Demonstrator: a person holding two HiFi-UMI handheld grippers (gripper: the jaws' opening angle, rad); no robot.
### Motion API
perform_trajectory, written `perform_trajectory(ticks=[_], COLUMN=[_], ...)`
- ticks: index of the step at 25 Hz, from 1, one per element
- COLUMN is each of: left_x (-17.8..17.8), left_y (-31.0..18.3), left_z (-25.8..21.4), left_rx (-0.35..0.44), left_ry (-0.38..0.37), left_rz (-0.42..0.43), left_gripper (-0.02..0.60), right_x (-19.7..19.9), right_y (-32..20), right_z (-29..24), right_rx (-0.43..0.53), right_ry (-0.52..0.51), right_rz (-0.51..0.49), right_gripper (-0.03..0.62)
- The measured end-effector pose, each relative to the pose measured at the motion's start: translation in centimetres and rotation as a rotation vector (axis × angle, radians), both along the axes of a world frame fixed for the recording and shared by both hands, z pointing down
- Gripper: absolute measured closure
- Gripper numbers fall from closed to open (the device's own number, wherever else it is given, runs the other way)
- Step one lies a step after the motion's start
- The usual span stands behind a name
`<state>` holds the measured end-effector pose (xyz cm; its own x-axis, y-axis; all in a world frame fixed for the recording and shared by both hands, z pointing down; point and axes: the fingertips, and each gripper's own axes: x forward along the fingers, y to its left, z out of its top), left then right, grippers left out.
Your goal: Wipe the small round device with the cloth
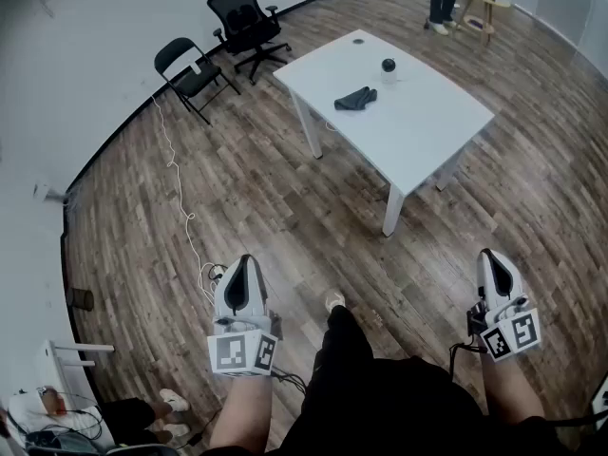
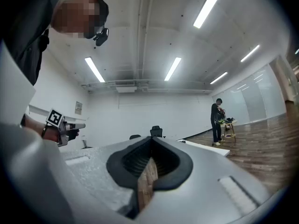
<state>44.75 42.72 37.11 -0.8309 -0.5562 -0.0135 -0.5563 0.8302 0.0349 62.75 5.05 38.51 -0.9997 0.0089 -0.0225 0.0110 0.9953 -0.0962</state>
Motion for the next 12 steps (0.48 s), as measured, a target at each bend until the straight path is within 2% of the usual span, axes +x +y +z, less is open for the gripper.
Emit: perform_trajectory(ticks=[8, 12], left_x=[-13.5, -19.1], left_y=[2.2, 3.1], left_z=[-0.1, -1.3], left_rx=[-0.014, 0.018], left_ry=[0.025, 0.006], left_rz=[0.004, 0.021], left_gripper=[0.575, 0.575], right_x=[-13.8, -19.5], right_y=[2.9, 5.2], right_z=[-1.3, -3.0], right_rx=[0.033, 0.074], right_ry=[0.004, -0.020], right_rz=[-0.018, -0.044], right_gripper=[0.592, 0.592])
